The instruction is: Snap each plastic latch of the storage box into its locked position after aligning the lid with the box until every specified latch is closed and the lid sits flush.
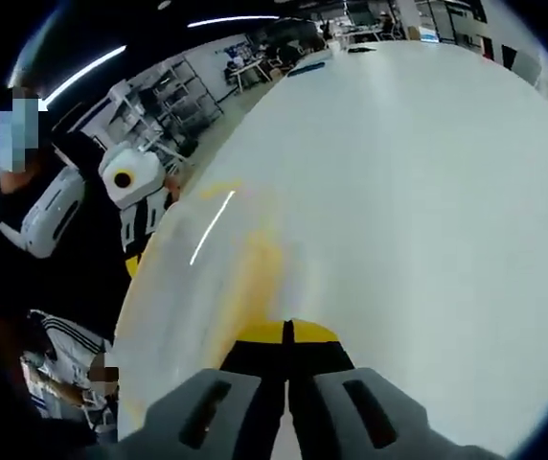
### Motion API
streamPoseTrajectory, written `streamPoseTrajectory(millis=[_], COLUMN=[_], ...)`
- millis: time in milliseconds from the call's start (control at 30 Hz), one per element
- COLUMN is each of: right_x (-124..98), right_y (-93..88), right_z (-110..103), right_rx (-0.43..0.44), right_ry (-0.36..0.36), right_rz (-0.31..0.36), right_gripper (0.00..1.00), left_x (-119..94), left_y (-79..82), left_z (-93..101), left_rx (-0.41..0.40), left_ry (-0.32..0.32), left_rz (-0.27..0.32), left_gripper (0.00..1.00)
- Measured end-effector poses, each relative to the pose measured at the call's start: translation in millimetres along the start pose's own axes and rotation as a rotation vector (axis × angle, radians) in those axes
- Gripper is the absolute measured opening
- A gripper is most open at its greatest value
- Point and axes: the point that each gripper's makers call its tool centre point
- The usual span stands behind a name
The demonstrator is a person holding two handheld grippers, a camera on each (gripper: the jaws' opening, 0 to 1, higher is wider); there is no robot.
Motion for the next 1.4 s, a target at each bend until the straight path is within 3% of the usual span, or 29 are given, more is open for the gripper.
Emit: streamPoseTrajectory(millis=[300,567,600,633,667,767,800,867,1067,1200,1333,1400], right_x=[0.3,1.5,1.4,0.0,-0.5,-0.2,-4.2,-4.1,5.2,7.3,9.6,8.6], right_y=[2.6,3.6,4.3,6.1,5.9,5.7,6.3,5.2,-2.2,-4.6,-5.9,-8.0], right_z=[-1.9,-6.9,-7.8,-9.0,-10.5,-9.0,-6.8,-4.5,-3.8,2.6,3.7,3.5], right_rx=[0.006,0.002,0.005,0.002,-0.003,0.000,-0.011,-0.006,-0.041,-0.240,-0.315,-0.306], right_ry=[0.034,0.038,0.042,0.051,0.063,0.055,0.043,0.047,0.033,0.010,0.025,0.019], right_rz=[0.030,0.014,0.014,0.028,0.027,0.026,0.024,0.032,-0.029,-0.126,-0.130,-0.127], right_gripper=[0.00,0.00,0.00,0.00,0.00,0.00,0.00,0.00,0.00,0.00,0.00,0.00], left_x=[-0.8,-1.0,-4.0,-4.5,5.2,5.3,2.1,2.7,2.8,3.4,6.1,7.3], left_y=[0.4,0.8,-11.1,-16.4,-11.7,-12.4,-10.8,-11.1,-13.0,-8.6,-5.8,-7.4], left_z=[0.2,-0.4,-17.6,-38.3,-20.7,-6.4,-17.2,-12.9,-13.3,-13.2,-7.6,-5.7], left_rx=[-0.010,-0.022,-0.024,0.082,0.071,-0.034,-0.048,-0.105,-0.100,-0.082,-0.092,-0.068], left_ry=[-0.013,-0.006,0.098,0.193,0.071,0.002,0.064,0.002,0.007,-0.004,-0.025,-0.031], left_rz=[0.000,-0.003,-0.076,-0.108,-0.066,-0.046,-0.110,-0.087,-0.100,-0.102,-0.066,-0.048], left_gripper=[0.00,0.00,0.00,0.00,0.00,0.00,0.00,0.00,0.00,0.00,0.00,0.00])
Point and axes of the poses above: the point that each gripper's makers call its tool centre point, and the gripper's own axes: x roughly forward along the fingers, z roughly to its right, y roughly out of its top, and after that the axes turned 14 degrees about -x, right-handed
